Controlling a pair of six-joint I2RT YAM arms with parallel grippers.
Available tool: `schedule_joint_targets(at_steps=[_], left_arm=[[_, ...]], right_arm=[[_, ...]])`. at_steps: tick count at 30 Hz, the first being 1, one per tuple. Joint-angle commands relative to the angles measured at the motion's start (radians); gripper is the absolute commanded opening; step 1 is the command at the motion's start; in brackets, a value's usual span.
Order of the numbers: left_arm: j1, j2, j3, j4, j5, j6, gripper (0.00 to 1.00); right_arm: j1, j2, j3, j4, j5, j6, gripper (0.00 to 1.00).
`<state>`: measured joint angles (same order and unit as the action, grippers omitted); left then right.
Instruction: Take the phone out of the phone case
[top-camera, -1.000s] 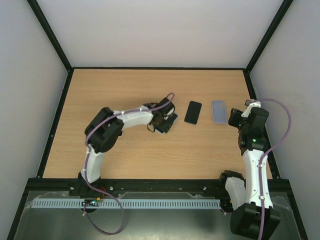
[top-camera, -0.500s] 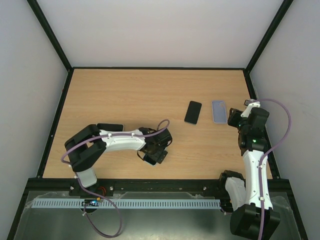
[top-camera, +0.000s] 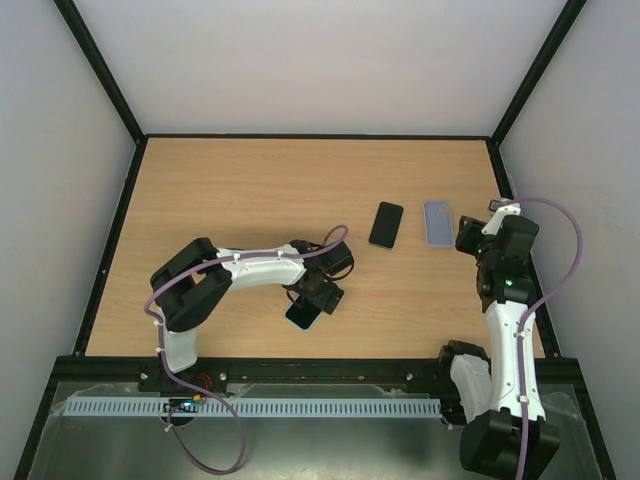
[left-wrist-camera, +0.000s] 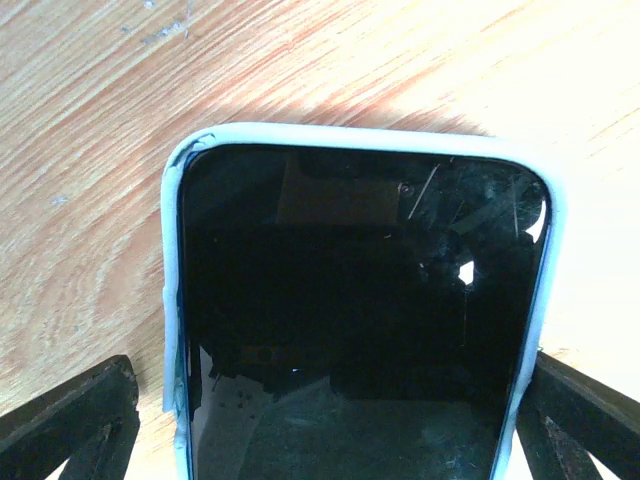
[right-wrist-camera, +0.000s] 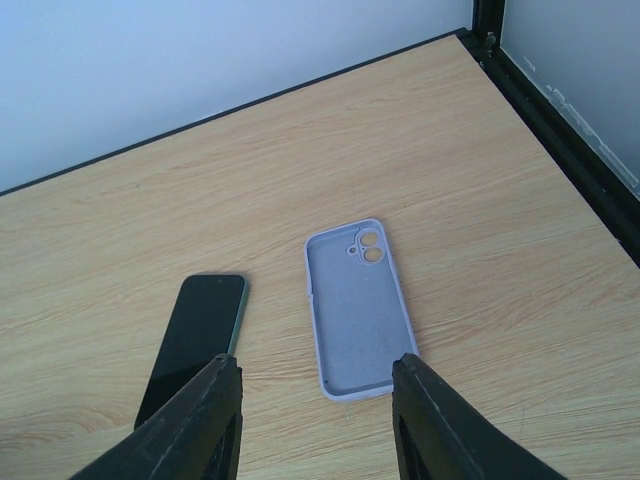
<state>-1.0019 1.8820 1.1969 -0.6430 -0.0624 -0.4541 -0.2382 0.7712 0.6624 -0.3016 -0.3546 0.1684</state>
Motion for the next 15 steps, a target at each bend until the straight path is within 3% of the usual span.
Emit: schedule_joint_targets(at_steps=[1, 4, 15], left_arm=[[0.010, 0.026, 0.017, -0.062, -0.025, -0.008, 1.00], [0.017, 0.028, 0.028, -0.076, -0.070, -0.015, 1.00], [0.042, 0.074, 0.040, -0.054, 0.030, 0.055, 1.00]], right_arm=[[-0.005, -0.013, 0.001, 0.009, 0.011, -0.009, 0.40], [-0.005, -0.012, 0.002, 0.009, 0.008, -0.010, 0.40], [-0.004, -0.016, 0.000, 0.009, 0.018, -0.007, 0.41]])
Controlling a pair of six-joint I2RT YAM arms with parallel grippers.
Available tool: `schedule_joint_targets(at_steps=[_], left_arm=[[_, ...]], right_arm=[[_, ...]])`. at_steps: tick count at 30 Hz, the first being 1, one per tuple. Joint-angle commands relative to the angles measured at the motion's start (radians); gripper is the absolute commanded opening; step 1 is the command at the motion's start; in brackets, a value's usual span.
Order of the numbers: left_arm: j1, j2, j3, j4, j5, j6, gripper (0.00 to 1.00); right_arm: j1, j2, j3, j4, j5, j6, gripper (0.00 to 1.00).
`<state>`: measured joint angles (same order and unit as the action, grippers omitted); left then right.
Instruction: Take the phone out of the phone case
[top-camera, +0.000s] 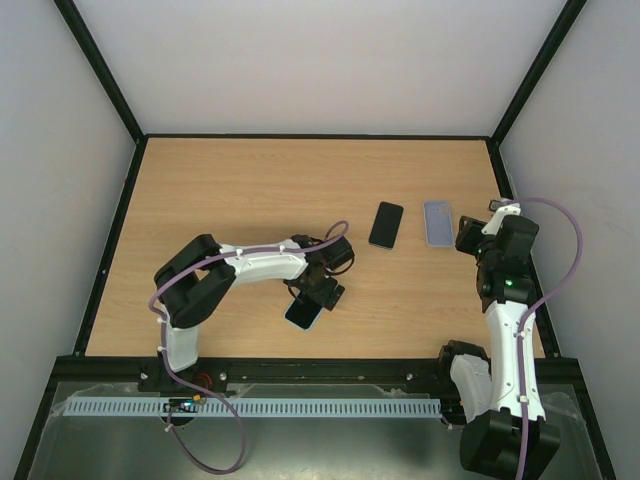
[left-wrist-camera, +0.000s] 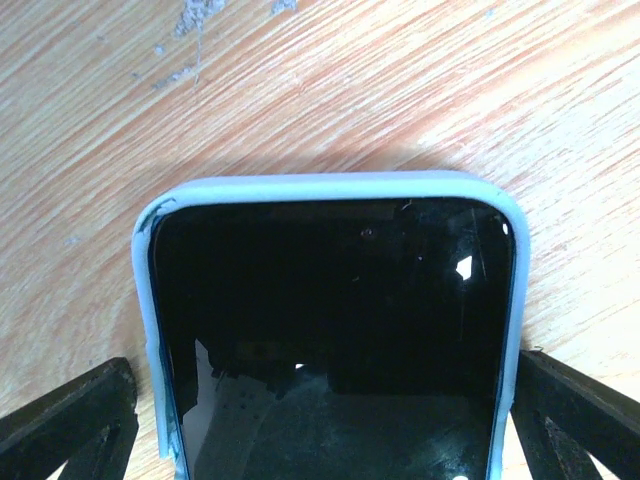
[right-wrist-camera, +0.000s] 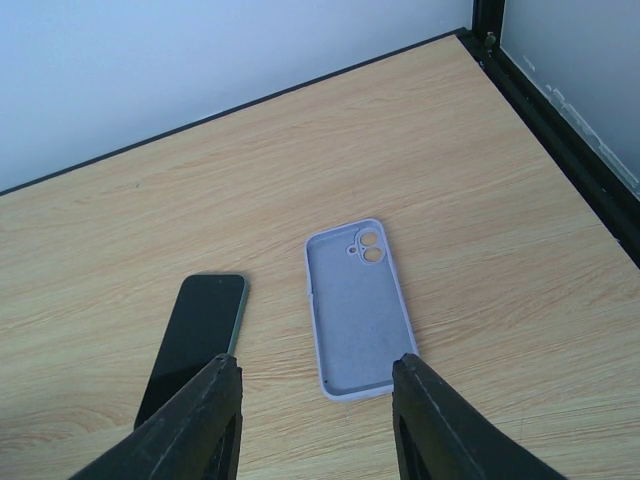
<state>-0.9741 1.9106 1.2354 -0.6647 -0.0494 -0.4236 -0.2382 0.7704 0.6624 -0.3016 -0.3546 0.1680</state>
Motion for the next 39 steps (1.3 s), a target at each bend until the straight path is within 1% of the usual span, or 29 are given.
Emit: schedule_joint_targets(at_steps=[1, 4, 8, 10, 14, 16, 21, 26, 28, 32, 37, 39], left_arm=[[0.014, 0.049, -0.003, -0.034, 0.021, 0.026, 1.00], [0.015, 0.054, -0.007, -0.039, 0.024, 0.022, 0.99], [0.020, 0.053, -0.008, -0.048, 0.024, 0.019, 0.93], [0.021, 0.048, -0.008, -0.054, 0.019, 0.017, 0.90], [0.020, 0.021, -0.003, -0.065, 0.009, 0.008, 0.78], [0.020, -0.005, -0.002, -0.062, 0.010, -0.001, 0.74], [0.021, -0.101, -0.004, -0.024, -0.021, -0.038, 0.68], [0.020, -0.190, -0.008, 0.058, -0.037, -0.101, 0.66], [0.021, -0.233, -0.008, 0.109, -0.048, -0.126, 0.66], [0.031, -0.311, -0.004, 0.235, -0.089, -0.193, 0.65], [0.043, -0.386, -0.007, 0.424, -0.182, -0.281, 0.65], [0.043, -0.410, -0.016, 0.504, -0.206, -0.317, 0.65]], right_arm=[[-0.005, -0.017, 0.000, 0.009, 0.017, -0.006, 0.41], [-0.004, -0.019, -0.001, 0.009, 0.019, -0.006, 0.41], [-0.004, -0.019, 0.000, 0.009, 0.018, -0.007, 0.41], [-0.005, -0.019, 0.000, 0.009, 0.019, -0.006, 0.41], [-0.004, -0.019, 0.000, 0.008, 0.019, -0.007, 0.41], [-0.004, -0.020, -0.001, 0.010, 0.019, -0.008, 0.41], [-0.004, -0.019, -0.003, 0.013, 0.017, -0.010, 0.41], [-0.004, 0.000, 0.005, 0.014, 0.003, -0.017, 0.41], [-0.004, 0.007, 0.015, 0.008, -0.059, -0.042, 0.41], [0.020, 0.061, 0.058, -0.045, -0.345, -0.108, 0.40], [0.197, 0.159, 0.149, -0.129, -0.421, -0.149, 0.40], [0.249, 0.194, 0.174, -0.157, -0.441, -0.169, 0.41]])
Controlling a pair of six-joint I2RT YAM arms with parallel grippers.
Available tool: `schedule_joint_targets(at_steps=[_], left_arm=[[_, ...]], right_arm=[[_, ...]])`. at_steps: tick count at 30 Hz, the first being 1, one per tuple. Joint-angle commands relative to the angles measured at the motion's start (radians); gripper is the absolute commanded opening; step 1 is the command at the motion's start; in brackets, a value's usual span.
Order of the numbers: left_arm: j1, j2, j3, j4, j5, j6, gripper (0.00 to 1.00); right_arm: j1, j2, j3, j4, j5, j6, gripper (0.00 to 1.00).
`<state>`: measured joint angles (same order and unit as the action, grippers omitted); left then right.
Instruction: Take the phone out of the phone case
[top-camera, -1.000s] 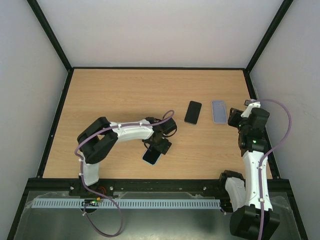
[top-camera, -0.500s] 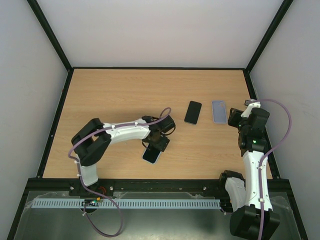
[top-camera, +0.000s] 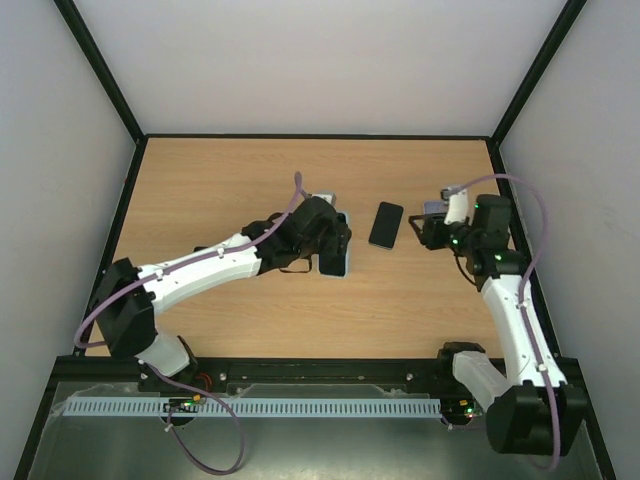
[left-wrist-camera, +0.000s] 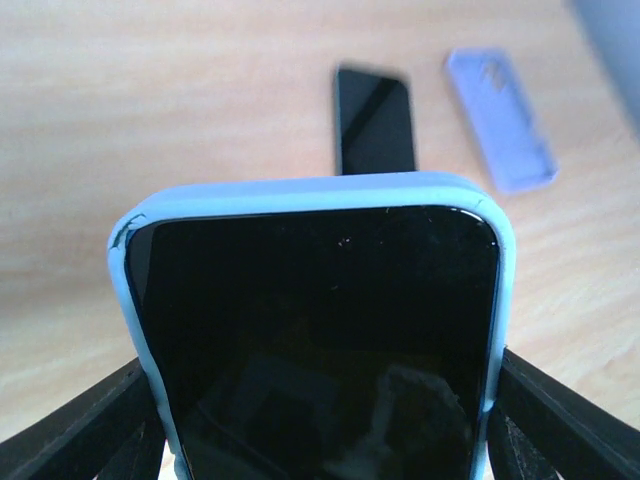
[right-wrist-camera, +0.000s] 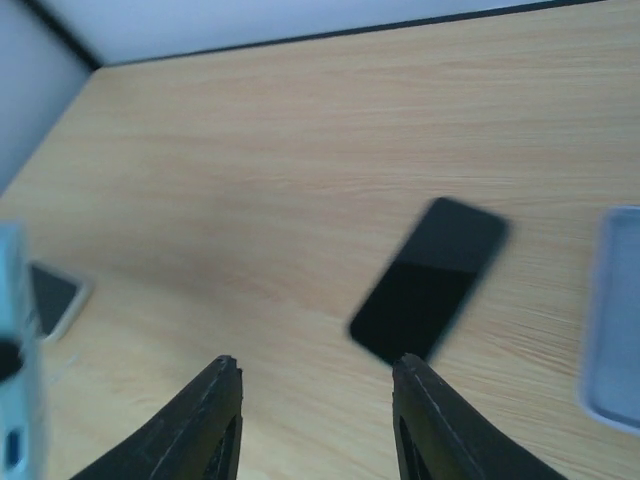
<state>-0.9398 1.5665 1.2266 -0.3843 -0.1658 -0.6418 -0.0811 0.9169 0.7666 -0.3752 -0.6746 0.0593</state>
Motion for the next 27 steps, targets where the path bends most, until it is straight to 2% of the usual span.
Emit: schedule_joint_targets(at_steps=[1, 6, 15, 23, 27], left_arm=[[0.008, -0.077, -0.014, 0.262, -0.100, -0.114, 0.65], [0.007, -0.113, -0.054, 0.402, -0.129, -0.195, 0.64], [-0.001, -0.112, -0.065, 0.472, -0.142, -0.241, 0.63], [-0.008, -0.116, -0.070, 0.485, -0.146, -0.250, 0.62], [-0.015, -0.127, -0.073, 0.492, -0.149, -0.248, 0.61]], right_arm=[[0.134, 0.062, 0.081, -0.098, -0.131, -0.073, 0.41], [0.268, 0.093, 0.105, -0.119, -0.138, -0.110, 0.39], [0.408, 0.102, 0.124, -0.064, -0.129, -0.078, 0.38], [0.433, 0.118, 0.151, -0.042, -0.147, -0.033, 0.26], [0.438, 0.117, 0.159, -0.035, -0.128, -0.014, 0.23]])
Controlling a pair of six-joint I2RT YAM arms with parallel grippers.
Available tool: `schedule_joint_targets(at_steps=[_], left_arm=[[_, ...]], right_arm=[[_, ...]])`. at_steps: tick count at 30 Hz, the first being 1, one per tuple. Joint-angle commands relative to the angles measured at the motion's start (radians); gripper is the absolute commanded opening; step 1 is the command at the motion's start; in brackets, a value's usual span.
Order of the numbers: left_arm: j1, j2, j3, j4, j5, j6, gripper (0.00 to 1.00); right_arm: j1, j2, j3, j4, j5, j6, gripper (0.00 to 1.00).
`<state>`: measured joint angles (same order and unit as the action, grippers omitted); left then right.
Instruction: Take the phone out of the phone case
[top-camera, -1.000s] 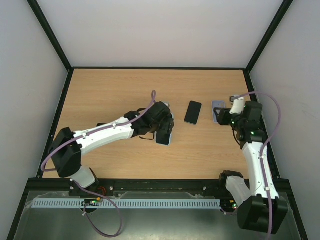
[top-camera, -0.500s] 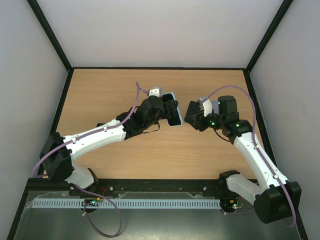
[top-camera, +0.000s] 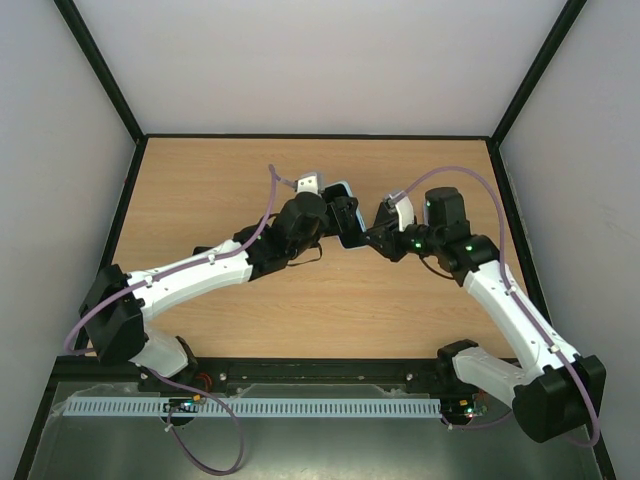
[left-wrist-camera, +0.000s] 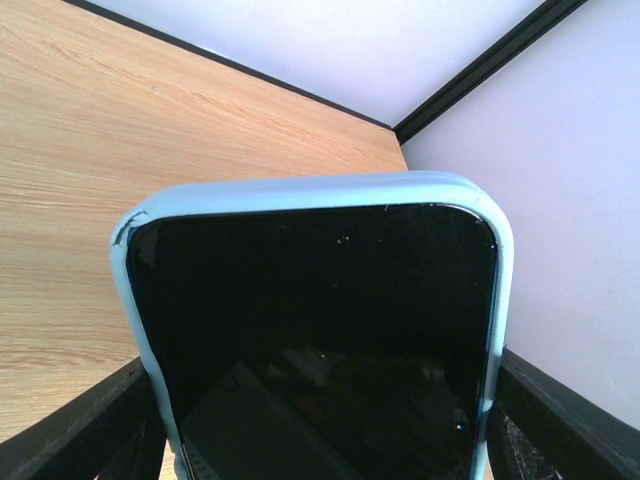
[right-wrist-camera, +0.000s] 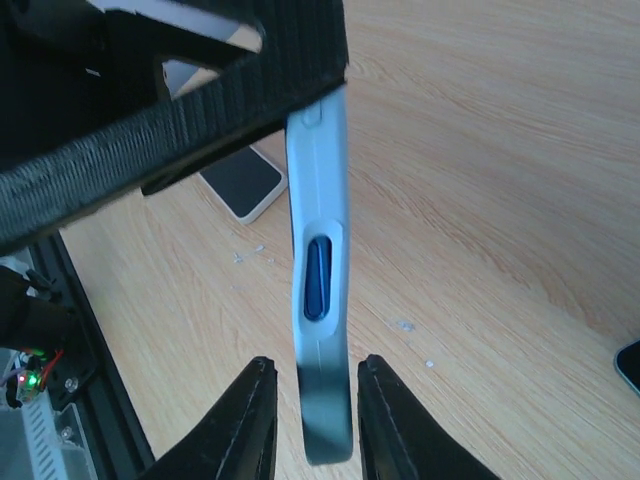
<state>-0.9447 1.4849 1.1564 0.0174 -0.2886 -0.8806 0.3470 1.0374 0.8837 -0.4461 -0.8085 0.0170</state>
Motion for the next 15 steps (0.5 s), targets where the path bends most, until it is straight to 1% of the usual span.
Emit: schedule_joint_targets(at_steps=[1, 5, 12, 13, 14, 15], left_arm=[[-0.013, -0.047, -0.004, 0.093, -0.027, -0.009, 0.61], [-0.026, -0.048, -0.001, 0.089, -0.028, -0.006, 0.59], [-0.040, -0.059, -0.004, 0.086, -0.033, 0.014, 0.59], [-0.040, -0.062, -0.006, 0.089, -0.033, 0.022, 0.61], [-0.040, -0.065, -0.006, 0.091, -0.030, 0.037, 0.66], [-0.039, -0.067, -0.007, 0.093, -0.020, 0.060, 0.77]], right_arm=[[0.012, 0.002, 0.044, 0.037, 0.011, 0.030, 0.23], [0.023, 0.038, 0.057, 0.040, 0.027, 0.036, 0.18], [0.029, 0.055, 0.065, 0.044, 0.043, 0.054, 0.03], [0.029, 0.056, 0.070, 0.040, 0.043, 0.055, 0.02], [0.029, 0.057, 0.075, 0.028, 0.043, 0.055, 0.02], [0.028, 0.058, 0.084, 0.017, 0.046, 0.054, 0.02]])
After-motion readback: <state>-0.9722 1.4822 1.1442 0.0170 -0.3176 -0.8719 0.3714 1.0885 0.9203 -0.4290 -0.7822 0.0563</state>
